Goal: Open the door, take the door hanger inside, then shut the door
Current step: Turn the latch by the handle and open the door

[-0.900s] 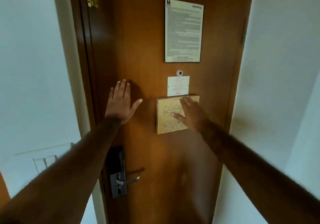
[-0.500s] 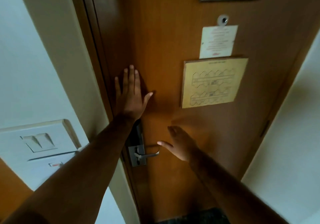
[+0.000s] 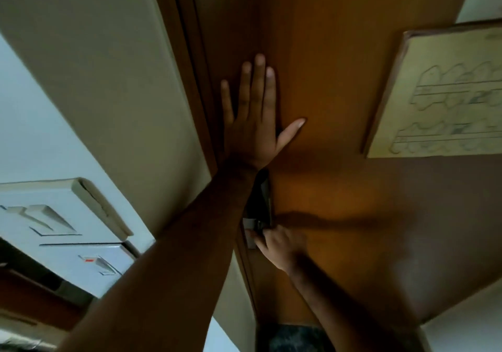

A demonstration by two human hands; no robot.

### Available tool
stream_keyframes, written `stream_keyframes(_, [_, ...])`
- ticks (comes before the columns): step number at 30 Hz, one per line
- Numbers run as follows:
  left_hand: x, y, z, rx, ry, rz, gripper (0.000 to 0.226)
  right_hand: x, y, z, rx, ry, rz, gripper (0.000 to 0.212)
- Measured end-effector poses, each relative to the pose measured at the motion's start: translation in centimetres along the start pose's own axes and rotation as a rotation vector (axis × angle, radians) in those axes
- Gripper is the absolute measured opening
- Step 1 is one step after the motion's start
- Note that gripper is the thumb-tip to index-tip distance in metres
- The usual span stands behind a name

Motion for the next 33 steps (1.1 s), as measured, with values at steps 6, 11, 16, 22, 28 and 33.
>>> stream_keyframes(6, [-0.1,-0.1,-0.1,-0.036,-0.008,-0.006,0.095,-0.4,1.7,1.2,-0.157,0.153,-0.139,0.091])
stream_keyframes(11, [-0.2,-0.5,-0.2,-0.040,-0.009,0.004,0.095,-0.4,1.8,1.3,-0.181,0.098,-0.156,0.082])
stream_keyframes(16, [-0.1,-0.5,-0.2,-0.041,-0.009,0.007,0.097,0.1,2.5,2.2,-0.063,0.059,-0.145,0.071])
stream_keyframes(22, [-0.5,-2.1,0.0,0.010,-0.003,-0.020,0.097,0.7,1.1,3.8,0.030,0.085,-0.146,0.062])
stream_keyframes(28, [-1.2,-5.6,1.0,0.089,0.003,-0.030,0.094,1.4,-0.8,6.9,0.154,0.127,-0.189,0.072])
stream_keyframes(33, [-2.1,-9.8,1.7,0.228,0.025,0.089,0.088,2.3,-3.7,9.5,0.268,0.116,-0.119,0.064])
Point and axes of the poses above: each hand's wrist, its own z-axis away from the middle knuckle, its own y-axis out of the palm, x = y × z, the point moved 6 cm from there along -z, towards the middle knuckle, and after that the axes turned 6 degrees about z, right-handed, at the moved point
